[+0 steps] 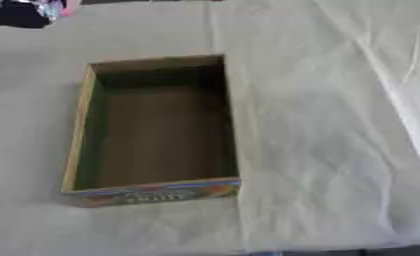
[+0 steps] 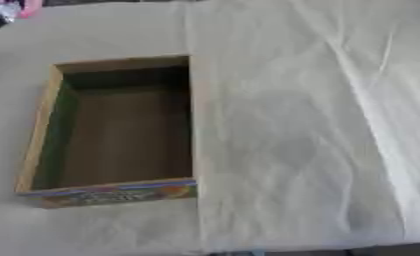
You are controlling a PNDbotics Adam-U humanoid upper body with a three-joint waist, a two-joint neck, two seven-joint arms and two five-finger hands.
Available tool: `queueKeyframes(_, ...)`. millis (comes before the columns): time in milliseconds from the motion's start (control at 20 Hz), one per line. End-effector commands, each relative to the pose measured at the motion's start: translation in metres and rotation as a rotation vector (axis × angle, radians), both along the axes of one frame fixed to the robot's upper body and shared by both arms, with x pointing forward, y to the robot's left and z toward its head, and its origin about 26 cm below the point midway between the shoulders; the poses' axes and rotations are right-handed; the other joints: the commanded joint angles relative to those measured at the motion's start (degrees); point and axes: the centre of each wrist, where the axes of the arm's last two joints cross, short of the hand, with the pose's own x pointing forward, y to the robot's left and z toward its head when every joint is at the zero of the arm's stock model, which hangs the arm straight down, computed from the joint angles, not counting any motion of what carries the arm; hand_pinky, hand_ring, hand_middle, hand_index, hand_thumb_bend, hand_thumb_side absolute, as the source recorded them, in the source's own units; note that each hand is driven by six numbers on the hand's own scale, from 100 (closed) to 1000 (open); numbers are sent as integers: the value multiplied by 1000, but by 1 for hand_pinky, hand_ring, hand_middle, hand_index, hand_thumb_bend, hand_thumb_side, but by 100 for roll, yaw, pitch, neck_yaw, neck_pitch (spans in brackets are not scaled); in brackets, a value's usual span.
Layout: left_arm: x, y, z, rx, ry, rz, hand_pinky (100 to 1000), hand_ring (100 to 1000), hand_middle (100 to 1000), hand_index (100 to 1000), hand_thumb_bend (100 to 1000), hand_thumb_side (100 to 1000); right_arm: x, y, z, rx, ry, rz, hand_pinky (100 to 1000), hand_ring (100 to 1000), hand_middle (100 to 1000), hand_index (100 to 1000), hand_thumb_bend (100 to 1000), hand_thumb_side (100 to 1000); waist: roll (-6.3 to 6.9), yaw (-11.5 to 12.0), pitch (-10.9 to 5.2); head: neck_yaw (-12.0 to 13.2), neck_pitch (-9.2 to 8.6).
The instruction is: Pick up objects on the table and place them in the box.
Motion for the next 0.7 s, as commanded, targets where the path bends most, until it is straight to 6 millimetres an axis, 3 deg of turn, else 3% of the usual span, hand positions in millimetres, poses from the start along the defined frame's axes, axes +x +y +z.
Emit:
queueKeyframes(50,-24,-17,26,44,-89,-95,248,398,432,540,100,465,-3,-1,10,-18,-28,0,527,601,578,785,100,1000,-8,10,-147,1,-3)
queueKeyframes(300,-41,-42,19,37,-44,-210,254,398,435,543,100,441,-2,-1,11,-20,-32,5,527,601,578,785,100,1000,3,-6,-163,13,8)
queueKeyframes(700,-54,-71,-8,26,92,-322,257,402,436,542,100,421,-2,0,14,-22,-40,12,526,601,579,786,100,1000,27,-36,-133,61,41)
